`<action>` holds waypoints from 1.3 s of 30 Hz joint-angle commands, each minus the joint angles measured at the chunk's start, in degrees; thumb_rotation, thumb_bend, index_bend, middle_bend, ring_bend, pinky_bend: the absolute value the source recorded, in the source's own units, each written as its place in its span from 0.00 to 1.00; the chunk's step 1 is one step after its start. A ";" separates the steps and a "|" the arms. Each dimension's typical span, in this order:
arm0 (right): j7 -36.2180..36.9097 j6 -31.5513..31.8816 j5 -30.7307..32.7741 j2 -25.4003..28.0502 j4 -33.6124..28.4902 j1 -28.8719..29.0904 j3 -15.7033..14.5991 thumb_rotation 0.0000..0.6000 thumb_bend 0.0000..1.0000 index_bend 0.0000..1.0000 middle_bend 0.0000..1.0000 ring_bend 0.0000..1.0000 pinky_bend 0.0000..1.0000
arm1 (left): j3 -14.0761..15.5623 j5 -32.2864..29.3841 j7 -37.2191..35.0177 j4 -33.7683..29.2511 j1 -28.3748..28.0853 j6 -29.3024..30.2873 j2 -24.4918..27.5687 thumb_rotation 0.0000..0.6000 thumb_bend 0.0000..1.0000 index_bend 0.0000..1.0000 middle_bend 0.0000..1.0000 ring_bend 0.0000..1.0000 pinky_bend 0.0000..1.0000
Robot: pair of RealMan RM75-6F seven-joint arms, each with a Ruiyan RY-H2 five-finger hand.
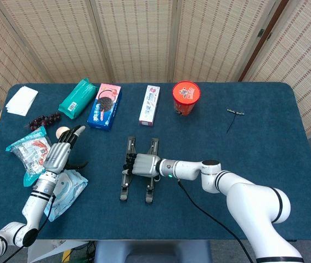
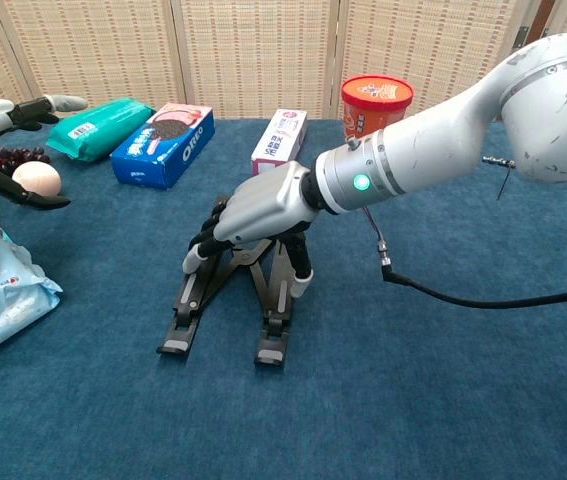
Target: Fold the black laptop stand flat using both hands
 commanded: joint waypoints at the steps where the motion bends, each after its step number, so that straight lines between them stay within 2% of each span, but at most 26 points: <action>1: 0.17 0.23 0.36 0.09 -0.11 -0.04 0.08 1.00 0.11 0.00 0.28 0.00 0.00 | 0.04 0.03 0.06 0.04 0.01 -0.04 -0.02 1.00 0.17 0.00 0.00 0.04 0.02; 11: -0.39 0.66 1.56 -0.30 0.03 -0.29 0.49 1.00 0.14 0.00 0.43 0.00 0.00 | 0.07 0.32 -0.10 -0.01 0.22 0.30 -0.05 1.00 0.18 0.00 0.00 0.04 0.02; 20: -0.21 1.37 2.03 -0.34 0.31 -0.52 0.55 1.00 0.14 0.00 0.45 0.00 0.00 | 0.08 0.46 -0.49 0.23 0.29 0.23 -0.07 1.00 0.18 0.00 0.00 0.04 0.02; 22: -0.07 1.65 1.91 0.02 -0.11 -0.50 0.39 1.00 0.14 0.00 0.41 0.00 0.00 | 0.12 0.54 -0.50 0.20 0.33 0.29 -0.04 1.00 0.18 0.00 0.00 0.04 0.02; 26: 0.22 2.87 1.60 1.05 -1.23 -0.57 0.16 1.00 0.14 0.00 0.20 0.00 0.00 | 0.17 0.50 -0.58 0.07 0.40 0.20 -0.01 1.00 0.18 0.00 0.00 0.04 0.02; 29: 0.59 3.43 1.41 1.80 -2.12 -0.53 -0.03 1.00 0.14 0.00 0.11 0.00 0.00 | 0.19 0.58 -0.55 0.01 0.45 0.28 0.00 1.00 0.18 0.00 0.00 0.04 0.02; 35: -0.15 3.31 0.72 1.87 -2.11 -0.19 -0.56 1.00 0.11 0.00 0.01 0.00 0.00 | 0.06 0.56 -0.58 -0.25 0.46 0.31 0.08 1.00 0.18 0.00 0.00 0.04 0.02; 39: 0.21 2.66 0.68 1.67 -2.16 0.14 -0.80 1.00 0.09 0.00 0.00 0.00 0.00 | -0.02 0.35 -1.01 -0.52 0.54 0.13 0.33 1.00 0.18 0.00 0.00 0.04 0.02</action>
